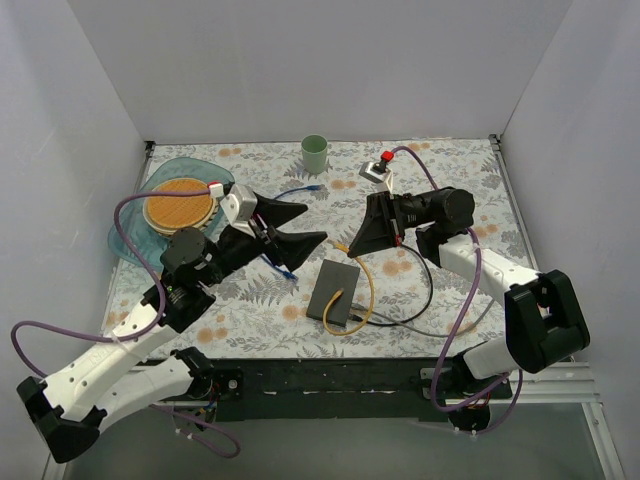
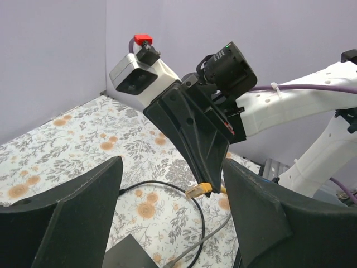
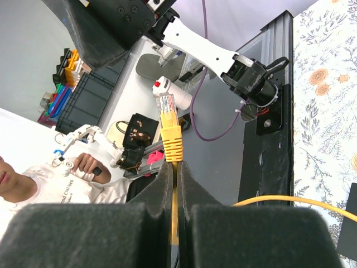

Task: Insert the plug into the switch port

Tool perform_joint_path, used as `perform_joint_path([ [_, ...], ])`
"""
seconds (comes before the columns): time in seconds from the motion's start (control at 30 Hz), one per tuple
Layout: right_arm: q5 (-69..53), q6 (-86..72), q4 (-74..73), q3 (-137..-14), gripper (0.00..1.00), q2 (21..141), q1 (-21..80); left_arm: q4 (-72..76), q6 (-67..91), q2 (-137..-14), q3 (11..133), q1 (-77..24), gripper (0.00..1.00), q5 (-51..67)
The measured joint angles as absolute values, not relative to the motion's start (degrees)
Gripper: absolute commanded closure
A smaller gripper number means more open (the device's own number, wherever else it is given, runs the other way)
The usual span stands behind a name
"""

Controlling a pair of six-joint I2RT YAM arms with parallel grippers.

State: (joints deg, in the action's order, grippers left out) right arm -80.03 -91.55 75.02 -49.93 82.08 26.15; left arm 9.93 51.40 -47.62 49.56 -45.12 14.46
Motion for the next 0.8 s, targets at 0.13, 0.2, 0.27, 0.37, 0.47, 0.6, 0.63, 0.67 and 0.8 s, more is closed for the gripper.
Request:
perform_joint_path([
  [0.13, -80.0, -91.6, 75.0, -49.9, 0.99, 82.0, 26.2, 9.4, 50.3, -48.7, 50.4, -45.1, 0.34, 17.0],
  [0.2, -80.0, -91.6, 75.0, -49.9, 0.99, 81.9, 26.2, 8.9, 49.7, -50.5, 51.0, -45.1, 0.37, 19.4],
  [0.27, -80.0, -91.7, 75.0, -49.9, 0.99, 81.8, 26.2, 8.1, 49.2, -52.1, 51.1, -45.1, 0.41, 22.1],
  [0.37, -80.0, -91.8, 75.0, -49.9, 0.99, 81.4, 26.2, 7.0, 48.7, -53.6, 51.2, -45.1, 0.43, 24.7],
  [0.47, -80.0, -91.8, 75.0, -49.9, 0.99, 81.1, 26.2, 6.5, 48.8, -54.5, 51.5, -45.1, 0.35, 25.5],
  [0.6, -80.0, -92.0, 75.0, -49.9, 0.99, 80.8, 26.1, 6.7, 51.4, -54.2, 51.5, -45.1, 0.3, 22.7],
  [0.63, -80.0, -91.9, 75.0, -49.9, 0.99, 80.7, 26.1, 6.8, 52.4, -53.8, 51.5, -45.1, 0.3, 21.7],
  [0.67, -79.9, -91.5, 75.0, -49.9, 0.99, 80.6, 25.9, 7.2, 53.3, -53.2, 51.3, -45.1, 0.3, 20.8],
  [0.8, -79.2, -85.3, 74.7, -48.5, 0.99, 78.3, 25.0, 8.7, 56.2, -49.5, 50.7, -45.1, 0.29, 17.7],
])
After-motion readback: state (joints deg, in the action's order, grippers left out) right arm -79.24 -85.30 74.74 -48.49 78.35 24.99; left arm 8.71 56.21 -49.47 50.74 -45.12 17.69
